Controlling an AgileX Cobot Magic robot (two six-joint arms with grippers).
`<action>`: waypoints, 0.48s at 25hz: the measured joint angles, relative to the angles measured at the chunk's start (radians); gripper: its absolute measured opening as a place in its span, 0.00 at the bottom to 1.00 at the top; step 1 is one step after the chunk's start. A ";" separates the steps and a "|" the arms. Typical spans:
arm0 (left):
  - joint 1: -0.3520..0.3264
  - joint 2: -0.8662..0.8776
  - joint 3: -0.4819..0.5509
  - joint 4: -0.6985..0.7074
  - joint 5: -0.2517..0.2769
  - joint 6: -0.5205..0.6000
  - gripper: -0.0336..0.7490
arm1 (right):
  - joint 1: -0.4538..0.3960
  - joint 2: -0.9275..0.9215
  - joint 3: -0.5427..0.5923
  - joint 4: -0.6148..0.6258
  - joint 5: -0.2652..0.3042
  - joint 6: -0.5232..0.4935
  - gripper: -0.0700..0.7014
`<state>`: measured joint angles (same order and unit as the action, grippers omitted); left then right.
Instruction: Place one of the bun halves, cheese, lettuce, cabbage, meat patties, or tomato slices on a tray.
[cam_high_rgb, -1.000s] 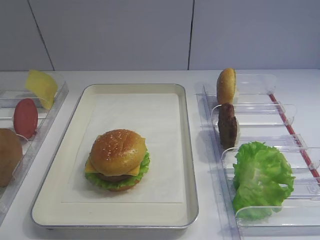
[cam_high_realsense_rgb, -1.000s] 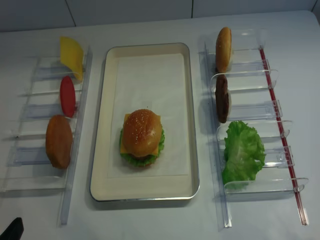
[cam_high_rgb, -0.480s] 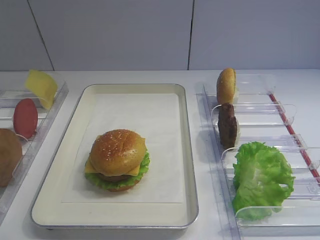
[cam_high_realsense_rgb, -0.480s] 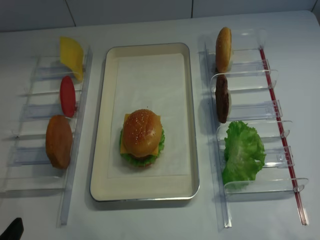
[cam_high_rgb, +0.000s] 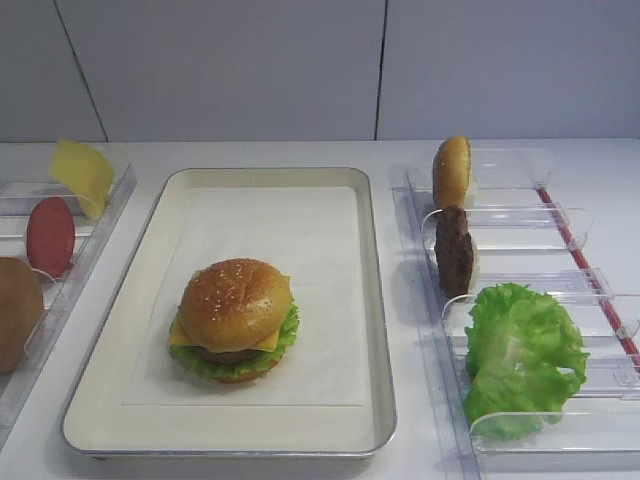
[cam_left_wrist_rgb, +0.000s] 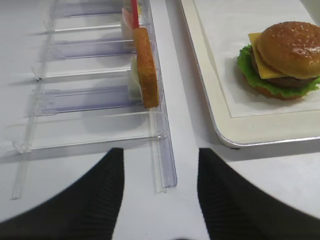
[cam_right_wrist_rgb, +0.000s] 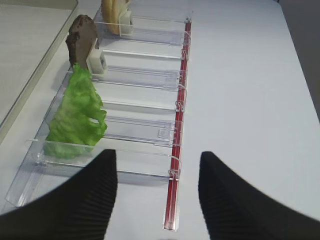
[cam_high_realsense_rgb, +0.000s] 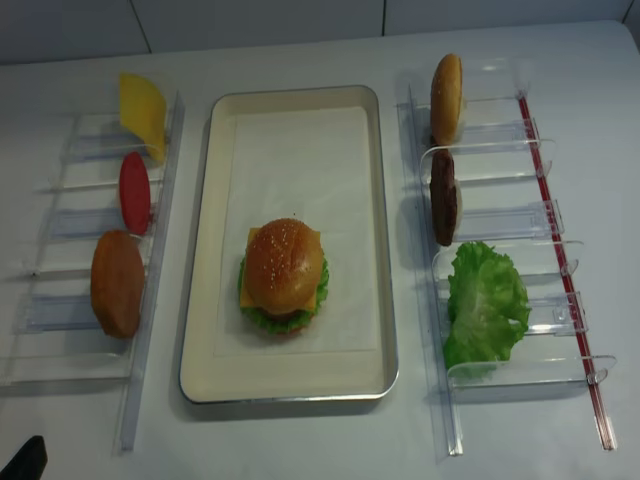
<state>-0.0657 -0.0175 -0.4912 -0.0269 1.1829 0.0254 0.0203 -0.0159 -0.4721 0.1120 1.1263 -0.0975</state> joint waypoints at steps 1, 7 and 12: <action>0.000 0.000 0.000 0.000 0.000 0.000 0.45 | 0.000 0.000 0.000 0.000 0.000 0.000 0.61; 0.000 0.000 0.000 0.000 0.000 0.000 0.45 | 0.000 0.000 0.000 0.002 0.000 0.000 0.61; 0.000 0.000 0.000 0.000 0.000 0.000 0.45 | 0.000 0.000 0.000 0.002 0.000 0.000 0.61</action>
<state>-0.0657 -0.0175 -0.4912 -0.0269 1.1829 0.0254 0.0203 -0.0159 -0.4721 0.1141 1.1263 -0.0975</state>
